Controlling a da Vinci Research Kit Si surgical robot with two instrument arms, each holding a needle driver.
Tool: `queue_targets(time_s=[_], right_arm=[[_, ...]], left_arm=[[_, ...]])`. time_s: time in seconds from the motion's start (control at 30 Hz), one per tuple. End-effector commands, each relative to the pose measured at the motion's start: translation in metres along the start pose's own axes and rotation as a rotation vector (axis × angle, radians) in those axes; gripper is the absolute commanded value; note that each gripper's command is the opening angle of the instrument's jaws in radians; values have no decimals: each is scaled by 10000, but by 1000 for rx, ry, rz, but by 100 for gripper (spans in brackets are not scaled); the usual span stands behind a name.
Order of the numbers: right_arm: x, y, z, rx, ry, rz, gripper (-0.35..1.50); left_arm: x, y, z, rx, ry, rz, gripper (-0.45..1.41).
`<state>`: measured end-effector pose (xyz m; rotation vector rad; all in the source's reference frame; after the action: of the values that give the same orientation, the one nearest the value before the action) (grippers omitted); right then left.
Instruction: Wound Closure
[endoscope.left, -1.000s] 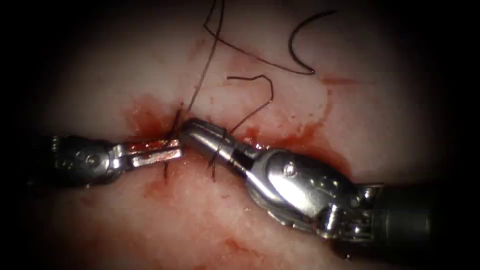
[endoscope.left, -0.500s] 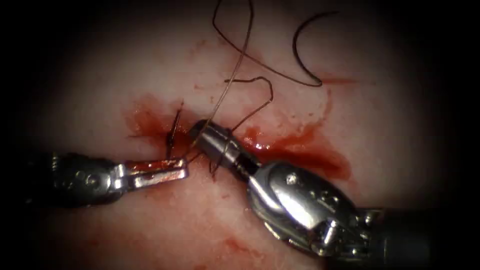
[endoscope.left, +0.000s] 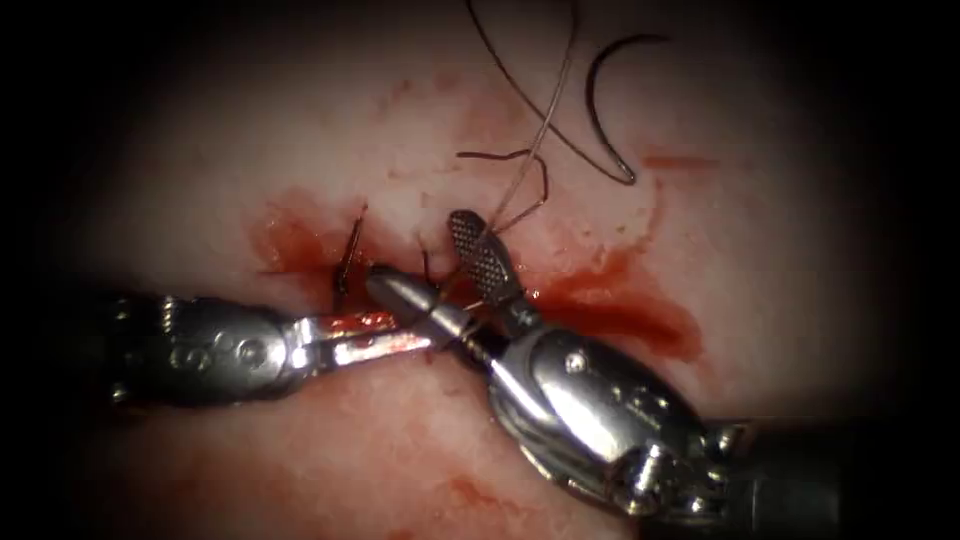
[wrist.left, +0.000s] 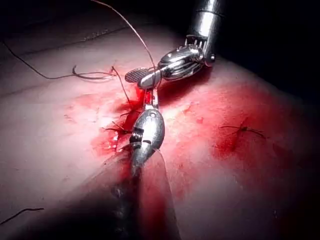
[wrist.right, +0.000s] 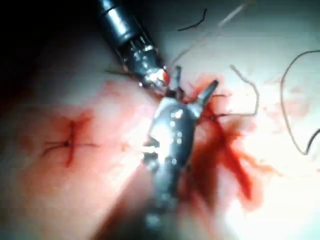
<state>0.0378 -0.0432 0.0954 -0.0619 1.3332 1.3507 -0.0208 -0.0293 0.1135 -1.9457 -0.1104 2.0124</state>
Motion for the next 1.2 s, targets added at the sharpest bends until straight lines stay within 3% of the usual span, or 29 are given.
queue_targets(time_s=[0.03, 0.23, 0.4, 0.47, 0.67, 0.93, 1.2], right_arm=[[-6, -3, 4, -3, 3, -3, 104], [-6, 0, 6, -57, 23, -6, 104], [-6, 9, 7, -190, 76, -52, 89], [-18, 8, 7, -248, 110, -61, 89], [-37, 17, 9, -320, 125, 76, 94], [-35, 40, 10, -344, 129, 118, 96], [-53, 60, 7, -372, 85, 126, 96]], left_arm=[[-6, 2, 6, -2, 0, -2, -45], [-8, -2, 12, -2, 1, -2, -45], [-10, -6, 18, -5, 3, -2, -45], [-10, -7, 23, -12, 7, -3, -45], [-4, -15, 26, -15, 13, -16, -45], [0, -31, 41, -14, 11, -13, -45], [-10, -46, 51, -22, 4, -4, -45]])
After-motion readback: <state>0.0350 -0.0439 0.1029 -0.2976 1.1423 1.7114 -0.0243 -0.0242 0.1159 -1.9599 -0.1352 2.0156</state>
